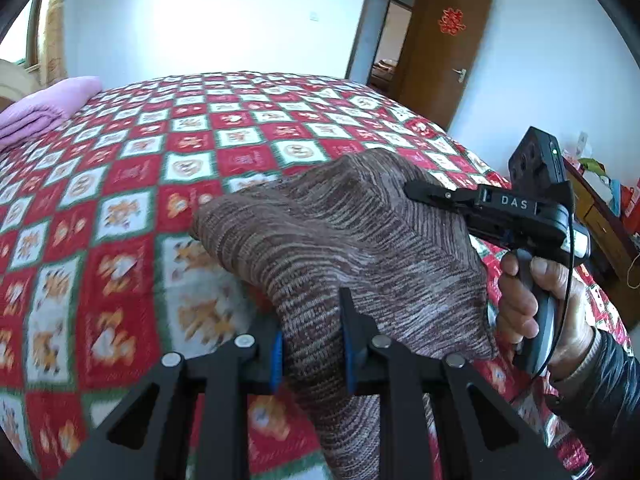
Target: Fold small clothes
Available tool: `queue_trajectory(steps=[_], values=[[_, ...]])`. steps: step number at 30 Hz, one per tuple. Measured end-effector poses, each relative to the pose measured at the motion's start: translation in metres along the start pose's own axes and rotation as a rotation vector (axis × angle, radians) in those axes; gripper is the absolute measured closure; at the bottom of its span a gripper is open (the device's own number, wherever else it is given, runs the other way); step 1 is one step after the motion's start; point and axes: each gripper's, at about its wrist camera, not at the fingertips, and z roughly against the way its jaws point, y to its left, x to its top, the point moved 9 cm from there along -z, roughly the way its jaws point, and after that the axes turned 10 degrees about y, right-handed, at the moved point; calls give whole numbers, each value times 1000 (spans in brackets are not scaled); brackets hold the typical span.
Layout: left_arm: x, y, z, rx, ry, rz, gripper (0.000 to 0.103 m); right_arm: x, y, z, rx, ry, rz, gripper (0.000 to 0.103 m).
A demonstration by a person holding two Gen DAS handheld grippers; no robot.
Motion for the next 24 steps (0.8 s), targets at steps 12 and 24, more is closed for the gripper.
queue_trajectory(steps=[12, 24], values=[[-50, 47, 52, 70, -60, 74, 80, -43, 79, -40, 108, 83, 86, 89], [-81, 90, 104, 118, -128, 158, 80, -75, 150, -85, 182, 165, 163, 89]])
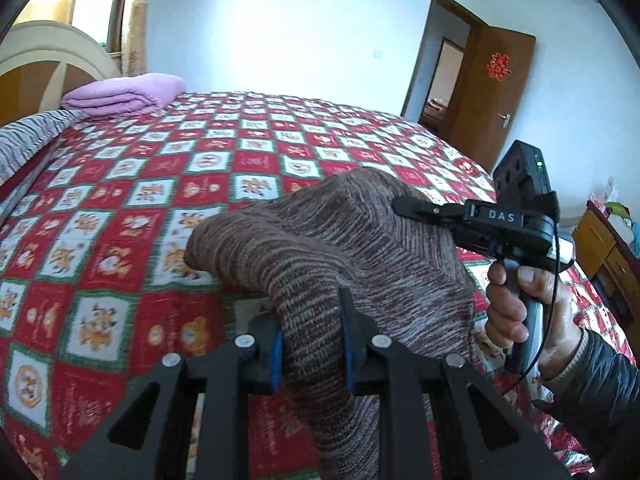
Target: Fold small clothes
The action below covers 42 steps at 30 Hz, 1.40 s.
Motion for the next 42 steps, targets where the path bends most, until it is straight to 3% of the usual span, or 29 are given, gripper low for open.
queue_trajectory(steps=[8, 16, 35, 42], values=[[-15, 28, 21, 59, -23, 15, 80, -5, 31, -44, 37, 67, 33, 89], [-42, 53, 10, 89, 30, 55, 80, -20, 28, -82, 21, 152, 14, 89], [-75, 72, -5, 85, 91, 98, 80, -25, 23, -99, 41, 188, -15, 89], [-85, 80, -17, 87, 120, 125, 78, -26, 5, -107, 3, 197, -51, 89]])
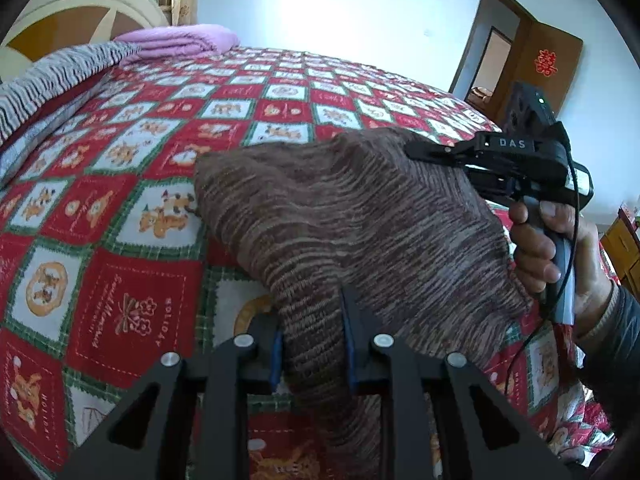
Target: Fold small clothes
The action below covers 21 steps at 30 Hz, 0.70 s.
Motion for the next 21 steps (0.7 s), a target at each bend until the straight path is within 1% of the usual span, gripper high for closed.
queue_trajectory(steps=[1, 2, 6, 8, 11, 15, 16, 17, 18, 19, 20, 21], values=[[-1, 1, -3, -1, 4, 5, 75, -1, -4, -1, -3, 1, -13, 89], [-2, 3, -4, 2, 8, 11, 69, -2, -9, -1, -9, 3, -22, 89], [-4, 10, -12, 7, 19, 39, 58, -8, -26, -3, -17, 6, -63, 88], [-5, 13, -13, 22, 17, 48, 48, -12, -33, -6, -20, 15, -81, 88], [-6, 15, -14, 26, 18, 57, 42, -14, -37, -9, -42, 29, -89, 88], [-6, 18, -12, 32, 22, 59, 41, -17, -42, -14, -84, 47, -94, 87], [-5, 17, -10, 39, 17, 55, 41, -17, -42, -12, -78, 44, -100, 81], [-3, 17, -6, 49, 8, 50, 41, -17, -43, -12, -82, 43, -106, 78], [-1, 17, 0, 65, -11, 42, 41, -19, -46, -10, -91, 45, -119, 71], [2, 18, 5, 76, -28, 39, 38, -20, -48, -7, -88, 44, -132, 69], [6, 20, 11, 90, -51, 41, 31, -22, -49, -3, -88, 42, -143, 67], [9, 23, 15, 99, -71, 50, 28, -24, -49, 1, -94, 39, -146, 59]])
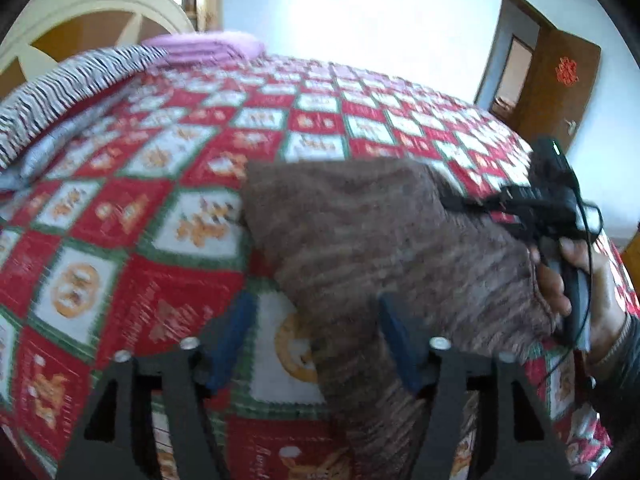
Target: Fold small clothes
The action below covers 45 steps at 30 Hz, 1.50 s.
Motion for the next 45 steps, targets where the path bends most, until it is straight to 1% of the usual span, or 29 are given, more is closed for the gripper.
queue_trajectory(steps=[1, 2, 4, 7, 10, 12, 13, 14, 15, 16, 18, 19, 21, 22, 23, 24, 25, 26, 28, 29, 31, 32, 33, 34, 36, 37, 40, 45], values=[[6, 4, 3, 6, -20, 12, 25, -3, 0, 6, -7, -8, 0, 50], [11, 8, 4, 10, -31, 21, 24, -6, 1, 11, -5, -16, 1, 48], [19, 16, -1, 28, -30, 38, 24, -20, 6, 23, 26, -10, 10, 48], [28, 30, -15, 66, -22, 66, 24, -51, 15, 34, 32, 29, 53, 48], [29, 37, -32, 79, 2, 73, 24, -84, 26, 37, 2, 70, 129, 48], [27, 39, -44, 109, 16, 66, 23, -103, 28, 30, -45, 101, 164, 49], [25, 42, -51, 133, 26, 56, 17, -110, 28, 23, -74, 127, 182, 74], [24, 45, -54, 139, 24, 73, 12, -117, 30, 16, -108, 150, 215, 89], [23, 48, -51, 133, 23, 91, 12, -122, 32, 15, -128, 152, 236, 90], [22, 49, -50, 136, 30, 87, 11, -125, 33, 17, -127, 157, 229, 90], [19, 49, -50, 170, 32, 59, 5, -129, 28, 23, -132, 163, 212, 90], [19, 51, -51, 173, 30, 63, 2, -129, 24, 25, -128, 161, 206, 91], [19, 56, -55, 145, 39, 97, 0, -129, 16, 27, -68, 157, 170, 90], [19, 58, -56, 124, 46, 117, 0, -129, 14, 28, -51, 153, 161, 90], [18, 59, -55, 119, 49, 123, 0, -130, 14, 29, -54, 144, 168, 90], [18, 59, -53, 125, 48, 121, 0, -132, 16, 31, -74, 132, 186, 90], [16, 57, -49, 132, 43, 116, 0, -135, 18, 32, -99, 120, 204, 86], [13, 56, -45, 140, 40, 114, 0, -137, 20, 34, -122, 109, 215, 84], [6, 53, -32, 148, 43, 115, 0, -138, 23, 42, -190, 76, 211, 77], [1, 50, -23, 149, 43, 113, 0, -137, 25, 48, -223, 53, 215, 77], [-3, 41, -4, 148, 27, 94, 0, -137, 37, 68, -302, -35, 254, 76], [-3, 37, 5, 153, 14, 82, 0, -137, 43, 77, -324, -68, 268, 74], [-2, 31, 18, 164, -6, 70, 0, -137, 52, 88, -345, -121, 285, 69], [0, 25, 29, 169, -31, 59, 0, -137, 61, 99, -357, -170, 300, 59], [6, 12, 51, 164, -79, 43, 0, -138, 76, 118, -372, -262, 321, 50], [9, 5, 64, 161, -106, 39, 0, -140, 84, 126, -371, -303, 335, 49], [14, -9, 87, 157, -158, 30, 0, -149, 107, 147, -370, -389, 383, 49], [18, -27, 107, 155, -200, -8, 0, -153, 139, 162, -390, -437, 465, 49]])
